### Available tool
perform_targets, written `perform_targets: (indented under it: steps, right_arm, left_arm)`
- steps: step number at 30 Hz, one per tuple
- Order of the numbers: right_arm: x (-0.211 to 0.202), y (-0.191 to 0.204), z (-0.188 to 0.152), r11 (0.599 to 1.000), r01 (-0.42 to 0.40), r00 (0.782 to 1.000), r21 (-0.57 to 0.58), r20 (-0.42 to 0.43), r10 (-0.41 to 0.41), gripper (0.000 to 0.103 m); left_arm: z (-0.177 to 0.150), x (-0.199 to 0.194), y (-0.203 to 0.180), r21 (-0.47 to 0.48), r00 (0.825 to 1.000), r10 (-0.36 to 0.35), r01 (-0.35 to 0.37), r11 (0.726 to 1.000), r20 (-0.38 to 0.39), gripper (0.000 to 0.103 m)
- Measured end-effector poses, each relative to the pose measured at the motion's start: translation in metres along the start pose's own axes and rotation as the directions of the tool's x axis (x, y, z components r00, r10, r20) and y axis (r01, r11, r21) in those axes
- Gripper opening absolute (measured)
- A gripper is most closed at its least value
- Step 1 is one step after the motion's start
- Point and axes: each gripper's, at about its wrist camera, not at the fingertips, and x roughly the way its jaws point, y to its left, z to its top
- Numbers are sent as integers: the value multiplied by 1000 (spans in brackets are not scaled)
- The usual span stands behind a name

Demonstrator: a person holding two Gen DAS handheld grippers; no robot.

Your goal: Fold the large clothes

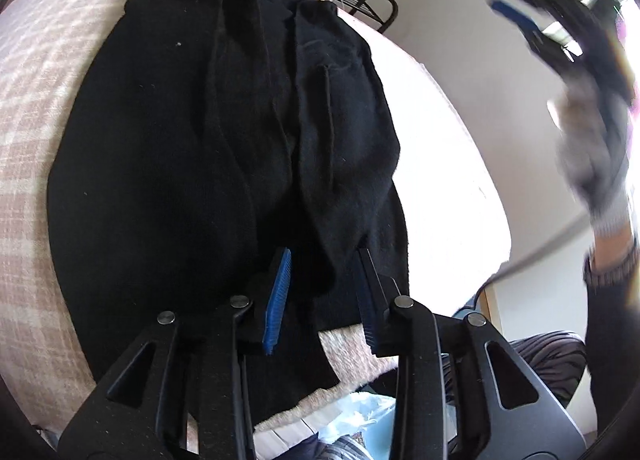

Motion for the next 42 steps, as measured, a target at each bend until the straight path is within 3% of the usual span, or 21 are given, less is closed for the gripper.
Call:
perform_targets:
  steps: [4, 5, 6, 9, 10, 11, 12, 13, 16, 20, 22, 29, 32, 37, 38, 39, 42]
  right_arm:
    - [-33, 4, -61, 999, 32, 999, 42, -42, -30, 39]
    - [-37, 4, -78, 997, 32, 998, 66, -47, -29, 39]
    - [-39, 3, -93, 996, 33, 998, 83, -55, -28, 39]
    - [-37, -2, -115, 993, 37, 995, 110, -94, -27, 39]
    - [-34, -4, -118, 993, 31, 994, 116, -105, -19, 39]
    - [-31, -4, -123, 993, 28, 994, 118, -110, -15, 39]
    - [-30, -6, -126, 992, 28, 994, 120, -111, -15, 39]
    - [-25, -8, -129, 991, 17, 993, 133, -117, -2, 39]
    - [-12, -10, -137, 991, 25, 989, 134, -150, -5, 39]
    - [17, -12, -143, 991, 34, 975, 130, -223, -4, 39]
    - [29, -13, -145, 990, 43, 968, 133, -251, -9, 39]
    - [64, 8, -177, 968, -104, 909, 230, -374, 186, 39]
    - [74, 24, -183, 977, -95, 909, 194, -382, 164, 39]
    - [89, 29, -186, 979, -50, 928, 195, -352, 118, 38]
    - [91, 31, -184, 984, -38, 934, 176, -344, 98, 28]
    - [92, 34, -185, 989, -17, 936, 146, -345, 67, 12]
    - [82, 31, -181, 987, -41, 938, 158, -333, 93, 6]
  left_arm:
    - [0, 13, -9, 38, 1000, 13, -13, 999, -6, 29]
    - [4, 17, -9, 28, 1000, -2, 2, 1000, -15, 9]
    - [6, 22, -8, 11, 999, -17, 18, 1000, -31, 0]
    - [11, 15, -12, -48, 993, -114, 112, 993, -35, 0]
    - [13, 10, -11, -111, 978, -208, 204, 973, -31, 0]
    - [16, 2, -10, -202, 936, -353, 344, 917, -12, 0]
    - [18, -6, -10, -234, 909, -416, 408, 883, 13, 0]
    - [23, -16, -12, -225, 902, -430, 428, 876, 43, 0]
    - [33, -28, -7, -155, 954, -286, 297, 942, 90, 0]
    - [36, -10, 24, -210, 988, -139, 152, 966, 73, 0]
    - [32, -2, 31, -221, 992, -120, 128, 967, 49, 0]
    - [29, 2, 30, -196, 996, -87, 93, 976, 37, 0]
    - [27, -1, 35, -208, 995, -84, 92, 974, 46, 0]
    - [19, -9, 42, -214, 996, -80, 87, 973, 41, 0]
    - [18, -9, 43, -210, 996, -76, 83, 974, 38, 0]
    - [18, -8, 43, -207, 997, -74, 80, 975, 35, 0]
    - [20, -4, 38, -211, 996, -77, 83, 974, 33, 0]
